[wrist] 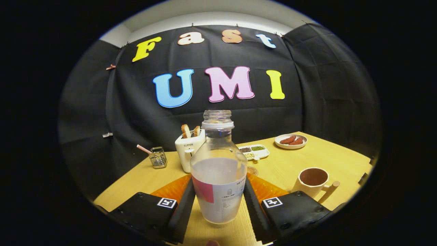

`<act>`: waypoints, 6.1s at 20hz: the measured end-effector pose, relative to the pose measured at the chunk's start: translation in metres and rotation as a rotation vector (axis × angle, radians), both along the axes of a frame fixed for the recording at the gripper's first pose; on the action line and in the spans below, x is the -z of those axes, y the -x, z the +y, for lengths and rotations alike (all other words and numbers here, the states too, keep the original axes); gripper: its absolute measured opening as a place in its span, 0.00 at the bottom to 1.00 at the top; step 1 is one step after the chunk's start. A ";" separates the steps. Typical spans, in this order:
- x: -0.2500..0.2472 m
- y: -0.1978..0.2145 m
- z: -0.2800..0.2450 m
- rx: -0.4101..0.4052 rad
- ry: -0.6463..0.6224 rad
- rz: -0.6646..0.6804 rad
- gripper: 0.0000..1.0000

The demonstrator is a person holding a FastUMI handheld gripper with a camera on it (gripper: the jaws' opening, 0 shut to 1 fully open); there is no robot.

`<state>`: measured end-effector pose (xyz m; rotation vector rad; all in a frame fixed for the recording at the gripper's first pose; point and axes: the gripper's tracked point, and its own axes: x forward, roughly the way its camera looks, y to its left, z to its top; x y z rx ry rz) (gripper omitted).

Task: Take the bottle from table, then pour the juice into the cup, finally place the bottle on the coaster

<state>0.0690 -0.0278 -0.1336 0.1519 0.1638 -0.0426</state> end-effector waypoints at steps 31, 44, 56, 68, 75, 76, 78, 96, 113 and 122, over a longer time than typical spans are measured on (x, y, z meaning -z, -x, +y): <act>0.049 -0.015 -0.069 0.180 -1.118 0.214 0.76; 0.035 -0.016 -0.093 0.261 -1.407 0.126 0.76; 0.031 -0.012 -0.091 0.287 -1.555 0.119 0.76; 0.026 -0.023 -0.098 0.331 -1.671 0.073 0.76; 0.027 -0.023 -0.095 0.345 -1.713 0.084 0.76; 0.025 -0.024 -0.095 0.345 -1.718 0.083 0.76; 0.025 -0.025 -0.095 0.347 -1.727 0.078 0.76; 0.015 -0.028 -0.105 0.346 -1.830 0.058 0.76; 0.012 -0.020 -0.112 0.347 -1.956 0.140 0.76; 0.013 -0.018 -0.118 0.376 -2.037 0.206 0.76</act>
